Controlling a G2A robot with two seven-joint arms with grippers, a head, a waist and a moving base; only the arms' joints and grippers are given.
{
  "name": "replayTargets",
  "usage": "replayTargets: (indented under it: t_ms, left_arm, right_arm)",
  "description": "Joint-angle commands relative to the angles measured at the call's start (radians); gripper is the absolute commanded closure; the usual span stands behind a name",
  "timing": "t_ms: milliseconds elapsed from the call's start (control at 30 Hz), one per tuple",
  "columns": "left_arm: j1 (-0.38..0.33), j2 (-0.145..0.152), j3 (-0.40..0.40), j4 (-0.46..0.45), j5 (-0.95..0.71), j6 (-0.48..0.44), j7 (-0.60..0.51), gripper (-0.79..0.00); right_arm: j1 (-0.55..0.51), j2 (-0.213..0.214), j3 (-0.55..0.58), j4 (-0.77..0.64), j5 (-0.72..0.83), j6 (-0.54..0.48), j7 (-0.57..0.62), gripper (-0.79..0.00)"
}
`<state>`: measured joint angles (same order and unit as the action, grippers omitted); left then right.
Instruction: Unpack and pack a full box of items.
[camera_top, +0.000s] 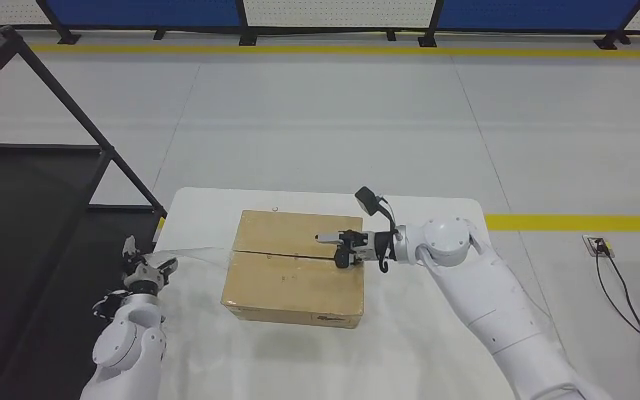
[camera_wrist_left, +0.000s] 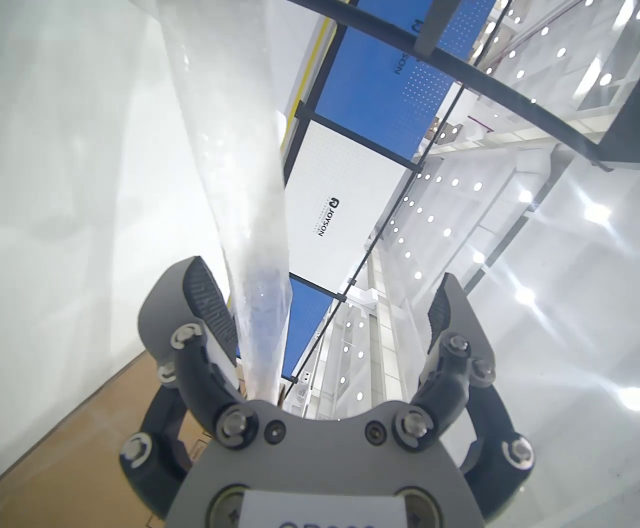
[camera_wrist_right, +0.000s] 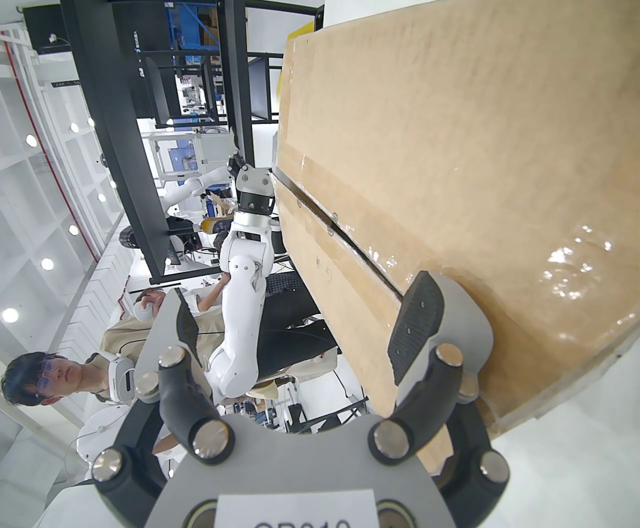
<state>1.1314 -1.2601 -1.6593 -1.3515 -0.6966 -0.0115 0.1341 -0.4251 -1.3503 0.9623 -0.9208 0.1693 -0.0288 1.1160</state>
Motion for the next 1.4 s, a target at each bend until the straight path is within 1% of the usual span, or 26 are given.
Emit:
replayTargets:
  t_ms: [0,200,433,567,733,833,1033,1200,1367]
  left_arm:
    - [0.016,-0.001,-0.008,-0.039,-0.008,-0.010,0.007,-0.785]
    - [0.053,-0.002,-0.035,-0.127,-0.019,-0.024,0.011,-0.785]
    - [0.051,-0.001,-0.053,-0.149,-0.009,-0.020,-0.009,-0.785]
    - [0.033,-0.001,-0.055,-0.131,-0.007,-0.005,-0.024,-0.785]
    - [-0.022,0.002,-0.057,-0.071,-0.016,0.029,-0.077,-0.785]
    - [-0.054,0.004,-0.055,-0.046,-0.003,0.034,-0.096,-0.785]
    - [-0.103,0.005,-0.045,-0.020,0.008,0.040,-0.126,-0.785]
    - [-0.124,0.008,-0.041,-0.001,0.029,0.029,-0.171,-0.785]
    - [-0.112,0.012,-0.046,-0.024,0.056,-0.013,-0.236,-0.785]
  right_arm:
    - [-0.001,0.000,0.000,0.001,0.002,0.001,-0.001,-0.785]
    - [-0.002,-0.001,-0.004,0.001,0.006,-0.002,-0.002,-0.785]
    - [-0.002,-0.002,-0.005,0.000,0.008,-0.002,-0.006,-0.785]
    - [-0.005,-0.002,-0.007,-0.003,0.010,-0.001,-0.007,-0.785]
    - [-0.006,-0.003,-0.008,-0.004,0.010,-0.002,-0.009,-0.785]
    - [-0.008,-0.003,-0.010,-0.006,0.010,-0.001,-0.011,-0.785]
    - [-0.011,-0.002,-0.009,-0.009,0.010,0.000,-0.012,-0.785]
    - [-0.015,-0.001,-0.008,-0.014,0.010,0.001,-0.015,-0.785]
    - [-0.017,0.000,-0.007,-0.019,0.010,0.004,-0.016,-0.785]
